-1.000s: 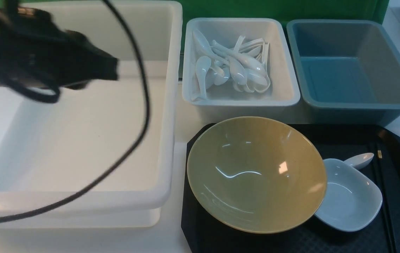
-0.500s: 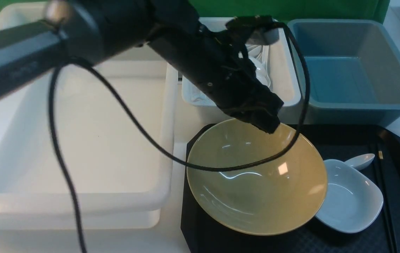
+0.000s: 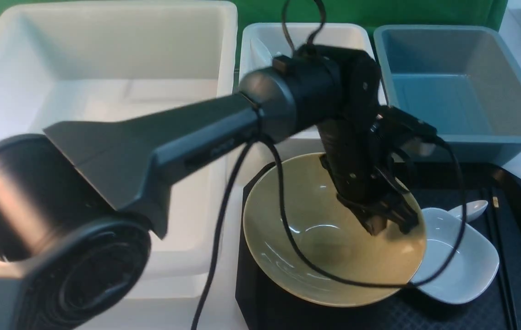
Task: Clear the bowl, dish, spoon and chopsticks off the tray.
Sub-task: Use the left arm to grab the yellow noodle bowl on the left
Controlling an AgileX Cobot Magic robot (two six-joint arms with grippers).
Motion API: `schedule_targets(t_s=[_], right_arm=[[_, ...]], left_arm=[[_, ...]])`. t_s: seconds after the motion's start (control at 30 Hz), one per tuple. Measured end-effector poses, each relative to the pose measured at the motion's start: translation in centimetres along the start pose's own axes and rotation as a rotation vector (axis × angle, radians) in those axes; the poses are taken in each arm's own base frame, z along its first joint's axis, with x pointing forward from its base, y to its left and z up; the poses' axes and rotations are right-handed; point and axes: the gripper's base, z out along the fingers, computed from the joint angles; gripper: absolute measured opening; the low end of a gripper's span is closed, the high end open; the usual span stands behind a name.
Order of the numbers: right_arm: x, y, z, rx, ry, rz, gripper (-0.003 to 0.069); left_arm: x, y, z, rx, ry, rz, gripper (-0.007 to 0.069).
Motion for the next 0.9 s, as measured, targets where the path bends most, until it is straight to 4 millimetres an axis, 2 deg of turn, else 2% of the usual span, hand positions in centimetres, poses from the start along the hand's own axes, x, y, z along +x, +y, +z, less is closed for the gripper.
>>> schedule_targets(t_s=[0.13,0.23,0.3,0.37,0.4,0.5,0.53,0.6,0.7,0.77,0.87,0.9], right_arm=[[0.0,0.0,0.0,0.001,-0.005,0.000,0.0036],[0.0,0.0,0.0,0.001,-0.005,0.000,0.0036],[0.0,0.0,0.0,0.001,-0.005,0.000,0.0036],[0.0,0.0,0.0,0.001,-0.005,0.000,0.0036],[0.0,0.0,0.0,0.001,-0.005,0.000,0.0036],[-0.1,0.0,0.0,0.002,-0.006,0.001,0.0038],[-0.1,0.0,0.0,0.002,-0.006,0.001,0.0038],[-0.1,0.0,0.0,0.002,-0.006,0.001,0.0038],[-0.1,0.0,0.0,0.002,-0.006,0.001,0.0038],[-0.1,0.0,0.0,0.002,-0.006,0.003,0.0040],[-0.1,0.0,0.0,0.002,-0.006,0.009,0.0041],[-0.1,0.0,0.0,0.002,-0.006,0.024,0.0042]], left_arm=[[-0.4,-1.5,0.9,0.051,-0.016,0.023,-0.0010],[-0.8,-2.0,0.7,0.082,-0.047,0.029,-0.0010],[-1.1,-2.1,0.1,0.088,-0.057,0.035,-0.0010],[-1.7,-1.4,-1.9,0.087,-0.066,0.042,-0.0010],[-1.8,-1.3,-2.2,0.083,-0.073,0.041,-0.0010],[-2.3,0.9,-6.5,-0.007,-0.136,0.003,-0.0010],[-2.3,1.0,-6.8,-0.015,-0.141,-0.005,-0.0010],[-1.6,3.5,-10.4,-0.144,-0.179,-0.078,-0.0008],[-0.6,5.1,-12.1,-0.223,-0.179,-0.139,-0.0008],[0.8,6.6,-12.5,-0.264,-0.142,-0.187,-0.0003],[2.0,7.4,-11.2,-0.264,-0.076,-0.199,0.0023],[2.4,7.6,-10.1,-0.257,-0.035,-0.194,0.0048]])
